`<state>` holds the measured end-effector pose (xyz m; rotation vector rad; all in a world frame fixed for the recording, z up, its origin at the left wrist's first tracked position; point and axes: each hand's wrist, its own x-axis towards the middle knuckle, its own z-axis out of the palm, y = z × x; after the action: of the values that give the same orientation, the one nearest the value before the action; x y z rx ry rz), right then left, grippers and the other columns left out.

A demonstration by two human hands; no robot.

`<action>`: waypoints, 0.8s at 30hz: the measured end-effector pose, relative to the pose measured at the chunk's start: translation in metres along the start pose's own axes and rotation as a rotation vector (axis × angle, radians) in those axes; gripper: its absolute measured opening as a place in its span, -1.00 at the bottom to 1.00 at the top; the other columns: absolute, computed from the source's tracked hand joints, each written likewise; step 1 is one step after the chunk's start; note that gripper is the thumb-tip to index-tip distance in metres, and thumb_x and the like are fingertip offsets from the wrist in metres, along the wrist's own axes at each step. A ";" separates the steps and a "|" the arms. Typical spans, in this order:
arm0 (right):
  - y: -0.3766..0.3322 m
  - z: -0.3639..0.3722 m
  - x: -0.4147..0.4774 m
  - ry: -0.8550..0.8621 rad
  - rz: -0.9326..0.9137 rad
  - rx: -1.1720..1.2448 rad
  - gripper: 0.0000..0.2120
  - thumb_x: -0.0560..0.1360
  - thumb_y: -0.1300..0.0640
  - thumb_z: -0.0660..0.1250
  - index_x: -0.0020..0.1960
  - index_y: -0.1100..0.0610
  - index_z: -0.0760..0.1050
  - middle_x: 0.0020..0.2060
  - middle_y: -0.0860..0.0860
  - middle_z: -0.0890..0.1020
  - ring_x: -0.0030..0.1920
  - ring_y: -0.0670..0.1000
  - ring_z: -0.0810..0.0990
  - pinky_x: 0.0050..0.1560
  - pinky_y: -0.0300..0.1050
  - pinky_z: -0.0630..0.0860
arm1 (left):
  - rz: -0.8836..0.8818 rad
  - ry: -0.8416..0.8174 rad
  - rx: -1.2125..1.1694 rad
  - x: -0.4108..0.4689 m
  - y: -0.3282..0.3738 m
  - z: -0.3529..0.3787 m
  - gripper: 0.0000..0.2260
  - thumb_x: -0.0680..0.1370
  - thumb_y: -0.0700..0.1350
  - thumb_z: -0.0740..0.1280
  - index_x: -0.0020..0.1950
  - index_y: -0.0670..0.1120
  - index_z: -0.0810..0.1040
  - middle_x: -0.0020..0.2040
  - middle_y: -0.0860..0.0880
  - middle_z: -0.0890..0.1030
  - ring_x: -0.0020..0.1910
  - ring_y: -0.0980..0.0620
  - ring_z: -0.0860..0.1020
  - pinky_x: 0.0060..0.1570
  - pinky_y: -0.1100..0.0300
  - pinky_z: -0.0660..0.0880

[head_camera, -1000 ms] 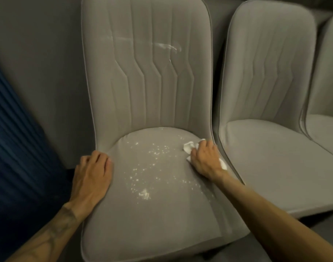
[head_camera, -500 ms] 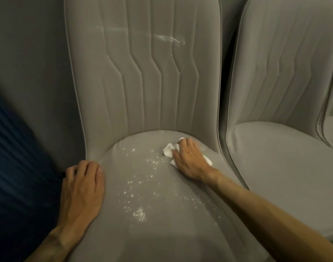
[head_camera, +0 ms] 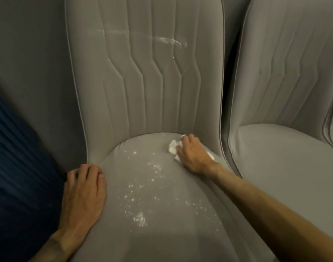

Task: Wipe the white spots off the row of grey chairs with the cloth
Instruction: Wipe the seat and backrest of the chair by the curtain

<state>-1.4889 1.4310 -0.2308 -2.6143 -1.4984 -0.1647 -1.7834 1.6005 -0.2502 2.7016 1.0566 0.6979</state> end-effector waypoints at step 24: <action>-0.058 0.002 0.008 0.046 -0.202 0.074 -0.72 0.70 0.07 0.06 0.14 0.25 0.42 0.10 0.21 0.46 0.09 0.22 0.43 0.16 0.11 0.32 | 0.031 0.085 -0.045 0.000 -0.005 0.008 -0.86 0.63 -0.07 0.13 0.03 -0.05 0.45 0.08 -0.08 0.46 0.02 -0.05 0.36 -0.07 -0.06 0.45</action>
<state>-1.5350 1.4679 -0.2287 -2.3830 -1.7167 -0.1832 -1.7828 1.6044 -0.2586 2.6769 1.0073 0.8390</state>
